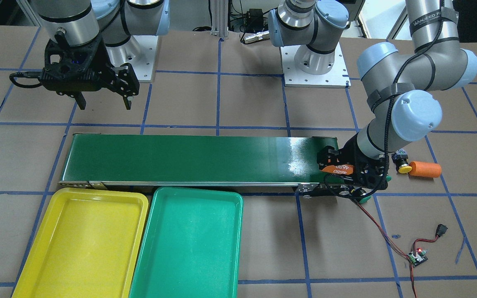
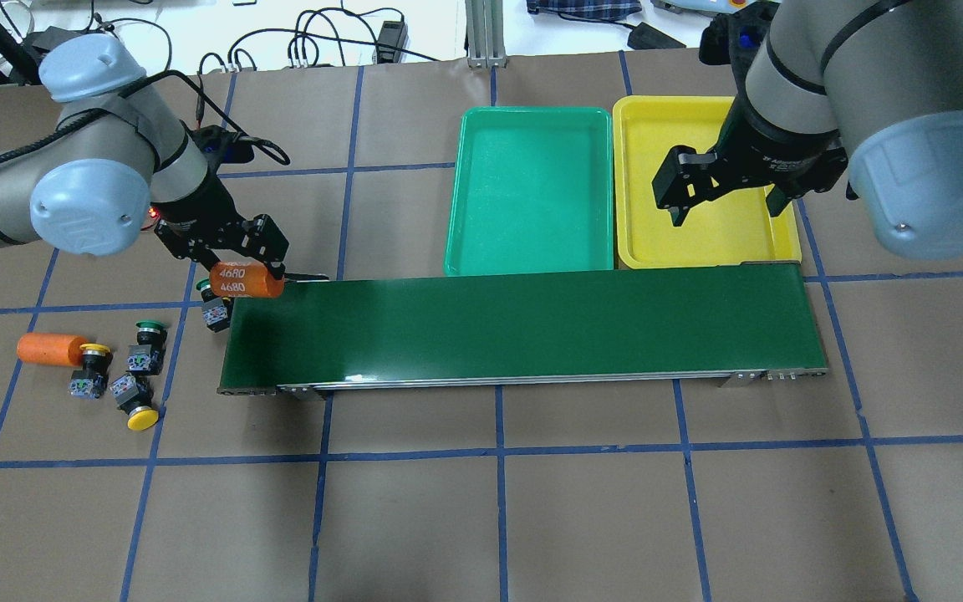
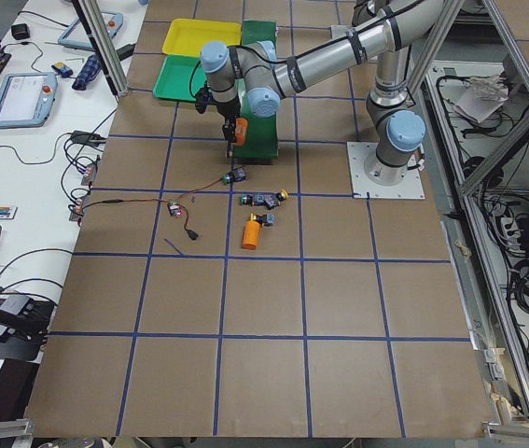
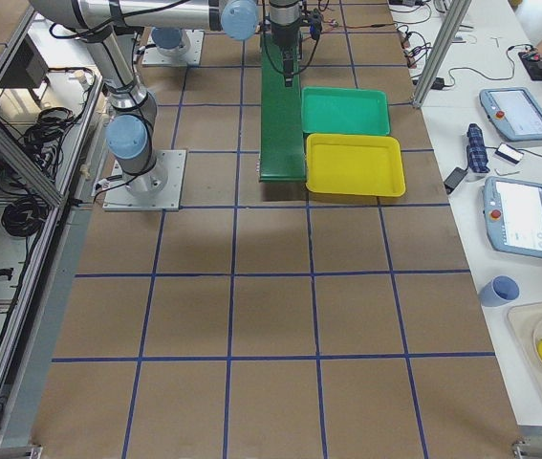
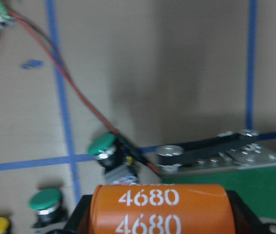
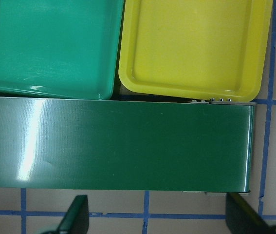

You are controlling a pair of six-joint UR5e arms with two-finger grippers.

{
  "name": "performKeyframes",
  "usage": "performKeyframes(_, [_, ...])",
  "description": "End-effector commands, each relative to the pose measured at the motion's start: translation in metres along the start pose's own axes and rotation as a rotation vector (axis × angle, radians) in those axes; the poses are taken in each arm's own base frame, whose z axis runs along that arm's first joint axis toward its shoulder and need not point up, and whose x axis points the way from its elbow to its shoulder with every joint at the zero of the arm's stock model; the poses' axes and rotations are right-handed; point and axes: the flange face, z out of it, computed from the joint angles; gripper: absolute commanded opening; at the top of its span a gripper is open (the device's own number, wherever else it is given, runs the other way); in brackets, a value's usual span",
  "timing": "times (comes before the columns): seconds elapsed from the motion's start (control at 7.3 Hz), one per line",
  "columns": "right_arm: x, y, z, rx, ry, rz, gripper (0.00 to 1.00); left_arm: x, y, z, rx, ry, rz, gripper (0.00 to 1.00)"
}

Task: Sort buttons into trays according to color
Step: 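Carry the orange cell with the left gripper onto the belt's end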

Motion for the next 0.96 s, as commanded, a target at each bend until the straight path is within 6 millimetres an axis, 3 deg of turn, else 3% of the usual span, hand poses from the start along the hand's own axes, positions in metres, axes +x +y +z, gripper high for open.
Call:
performKeyframes(0.0, [0.0,-0.001,0.002,-0.002,-0.002,-0.006,1.0,0.008,0.018,0.03,-0.055,0.005,-0.034,0.19])
performKeyframes(0.14, [-0.001,0.0,0.002,-0.002,-0.002,-0.009,1.0,0.009,0.017,0.029,-0.05,0.014,-0.042,0.46])
performKeyframes(0.27, [-0.001,0.0,0.002,-0.004,-0.002,-0.009,1.0,0.011,0.017,0.023,-0.038,0.013,-0.09,0.99])
performKeyframes(0.55, [-0.002,0.001,0.006,-0.01,-0.007,-0.011,1.0,0.012,0.022,0.008,-0.021,-0.001,-0.093,1.0])
performKeyframes(0.69, [-0.001,0.002,0.007,-0.013,-0.008,-0.009,1.0,0.012,0.025,-0.011,0.01,-0.009,-0.095,1.0])
performKeyframes(0.82, [-0.001,0.005,0.009,-0.019,-0.01,-0.009,1.0,-0.005,0.025,-0.046,0.053,-0.026,-0.115,1.0])
